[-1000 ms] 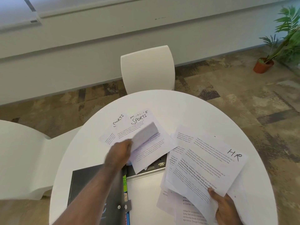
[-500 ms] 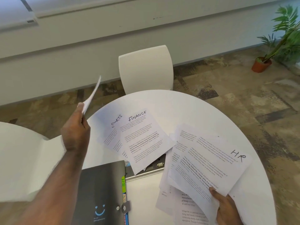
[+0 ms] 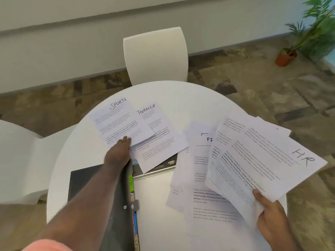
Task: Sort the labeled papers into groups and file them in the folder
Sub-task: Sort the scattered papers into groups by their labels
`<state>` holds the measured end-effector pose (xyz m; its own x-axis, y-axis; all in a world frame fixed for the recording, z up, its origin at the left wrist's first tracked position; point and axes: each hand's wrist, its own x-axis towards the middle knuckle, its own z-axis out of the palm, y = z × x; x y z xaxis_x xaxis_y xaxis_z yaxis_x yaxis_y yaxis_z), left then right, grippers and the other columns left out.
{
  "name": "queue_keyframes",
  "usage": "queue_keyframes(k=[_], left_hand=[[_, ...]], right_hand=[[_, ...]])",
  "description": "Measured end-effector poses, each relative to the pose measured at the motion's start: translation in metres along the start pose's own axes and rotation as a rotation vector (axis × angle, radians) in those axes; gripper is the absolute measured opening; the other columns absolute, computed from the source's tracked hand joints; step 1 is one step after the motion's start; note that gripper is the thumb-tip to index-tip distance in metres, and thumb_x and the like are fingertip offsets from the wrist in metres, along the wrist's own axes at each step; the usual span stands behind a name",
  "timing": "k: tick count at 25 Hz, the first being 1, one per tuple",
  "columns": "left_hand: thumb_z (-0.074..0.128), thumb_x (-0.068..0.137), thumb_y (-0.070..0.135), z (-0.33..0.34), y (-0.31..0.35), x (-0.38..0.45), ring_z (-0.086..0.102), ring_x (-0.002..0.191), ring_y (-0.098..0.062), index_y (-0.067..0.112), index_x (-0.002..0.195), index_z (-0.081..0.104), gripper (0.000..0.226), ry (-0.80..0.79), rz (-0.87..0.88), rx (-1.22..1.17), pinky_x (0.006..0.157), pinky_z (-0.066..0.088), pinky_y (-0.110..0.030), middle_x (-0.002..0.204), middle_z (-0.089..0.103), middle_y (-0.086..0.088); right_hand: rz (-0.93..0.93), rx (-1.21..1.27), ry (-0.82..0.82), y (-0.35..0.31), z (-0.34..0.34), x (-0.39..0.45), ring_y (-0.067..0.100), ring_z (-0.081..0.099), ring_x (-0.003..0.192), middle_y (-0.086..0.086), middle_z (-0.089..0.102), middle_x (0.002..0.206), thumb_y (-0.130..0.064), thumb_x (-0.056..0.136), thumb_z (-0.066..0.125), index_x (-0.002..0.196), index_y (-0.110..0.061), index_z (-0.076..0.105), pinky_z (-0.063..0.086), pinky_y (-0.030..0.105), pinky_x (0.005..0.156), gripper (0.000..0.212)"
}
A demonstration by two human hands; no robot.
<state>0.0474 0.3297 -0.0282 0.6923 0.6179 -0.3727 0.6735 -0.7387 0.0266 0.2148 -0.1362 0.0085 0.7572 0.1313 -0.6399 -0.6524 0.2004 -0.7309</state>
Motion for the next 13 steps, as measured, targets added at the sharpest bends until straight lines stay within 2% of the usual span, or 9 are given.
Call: queue_keyframes(k=[1, 2, 4, 5, 7, 8, 9, 11, 13], left_hand=[[0.027, 0.099, 0.04, 0.0, 0.001, 0.003, 0.04, 0.136, -0.034, 0.01, 0.144, 0.038, 0.055, -0.076, 0.023, 0.051, 0.103, 0.043, -0.051, 0.15, 0.034, -0.017], [0.031, 0.098, 0.049, -0.004, 0.005, -0.001, 0.031, 0.141, -0.033, 0.01, 0.145, 0.034, 0.061, -0.108, 0.024, 0.045, 0.108, 0.036, -0.053, 0.153, 0.029, -0.015], [0.046, 0.1, 0.049, -0.017, 0.019, -0.016, 0.016, 0.15, -0.029, 0.011, 0.154, 0.027, 0.069, -0.048, -0.039, -0.202, 0.118, 0.02, -0.047, 0.164, 0.019, -0.008], [0.05, 0.101, 0.043, -0.03, 0.03, -0.03, 0.019, 0.151, -0.025, 0.012, 0.153, 0.033, 0.063, 0.03, -0.043, -0.37, 0.119, 0.02, -0.041, 0.163, 0.024, -0.006], [0.056, 0.1, 0.036, -0.045, 0.056, -0.068, 0.044, 0.138, -0.019, 0.018, 0.142, 0.052, 0.046, 0.156, -0.089, -0.769, 0.11, 0.035, -0.023, 0.148, 0.051, -0.003], [0.059, 0.098, 0.04, -0.047, 0.069, -0.09, 0.053, 0.127, -0.015, 0.023, 0.138, 0.054, 0.044, 0.112, -0.131, -0.957, 0.101, 0.041, -0.016, 0.136, 0.06, 0.001], [0.062, 0.095, 0.046, -0.045, 0.08, -0.113, 0.058, 0.119, -0.012, 0.029, 0.138, 0.05, 0.048, 0.018, -0.179, -1.146, 0.096, 0.045, -0.015, 0.128, 0.065, 0.003], [0.068, 0.085, 0.058, -0.031, 0.091, -0.148, 0.066, 0.111, -0.018, 0.037, 0.134, 0.044, 0.058, -0.195, -0.304, -1.429, 0.097, 0.054, -0.034, 0.123, 0.069, 0.002], [0.075, 0.081, 0.053, -0.014, 0.09, -0.172, 0.071, 0.107, -0.025, 0.025, 0.134, 0.054, 0.064, -0.402, -0.4, -1.642, 0.094, 0.056, -0.046, 0.12, 0.072, -0.003]], right_hand=[[-0.003, -0.012, -0.007, -0.001, 0.0, -0.003, 0.018, 0.067, 0.112, 0.003, 0.069, 0.126, 0.001, 0.095, 0.053, 0.128, -0.012, 0.063, 0.055, 0.036, 0.089, 0.036], [-0.008, -0.031, -0.013, -0.001, 0.001, -0.006, 0.017, 0.068, 0.109, 0.002, 0.07, 0.124, 0.002, 0.095, 0.053, 0.13, -0.011, 0.062, 0.056, 0.034, 0.086, 0.038], [-0.034, -0.11, -0.023, -0.002, 0.009, -0.014, 0.017, 0.07, 0.104, 0.0, 0.072, 0.119, 0.002, 0.094, 0.055, 0.131, -0.011, 0.061, 0.058, 0.029, 0.082, 0.039], [-0.047, -0.167, -0.038, -0.003, 0.015, -0.017, 0.019, 0.07, 0.105, 0.001, 0.072, 0.118, 0.001, 0.093, 0.058, 0.13, -0.01, 0.061, 0.058, 0.029, 0.082, 0.039], [-0.069, -0.288, -0.091, -0.001, 0.03, -0.023, 0.021, 0.068, 0.108, 0.004, 0.072, 0.119, 0.0, 0.091, 0.061, 0.129, -0.01, 0.062, 0.058, 0.031, 0.086, 0.039], [-0.073, -0.345, -0.133, 0.001, 0.039, -0.025, 0.022, 0.068, 0.108, 0.005, 0.072, 0.118, 0.0, 0.09, 0.063, 0.128, -0.009, 0.062, 0.058, 0.033, 0.088, 0.039], [-0.07, -0.4, -0.183, 0.005, 0.048, -0.03, 0.021, 0.068, 0.108, 0.005, 0.072, 0.117, 0.0, 0.09, 0.064, 0.127, -0.01, 0.062, 0.056, 0.035, 0.091, 0.039], [-0.086, -0.522, -0.283, 0.01, 0.066, -0.038, 0.019, 0.069, 0.106, 0.001, 0.074, 0.114, -0.002, 0.09, 0.066, 0.121, -0.015, 0.066, 0.052, 0.038, 0.095, 0.033], [-0.112, -0.624, -0.362, 0.014, 0.081, -0.046, 0.015, 0.069, 0.103, -0.004, 0.074, 0.109, -0.004, 0.089, 0.067, 0.107, -0.024, 0.069, 0.051, 0.036, 0.092, 0.027]])
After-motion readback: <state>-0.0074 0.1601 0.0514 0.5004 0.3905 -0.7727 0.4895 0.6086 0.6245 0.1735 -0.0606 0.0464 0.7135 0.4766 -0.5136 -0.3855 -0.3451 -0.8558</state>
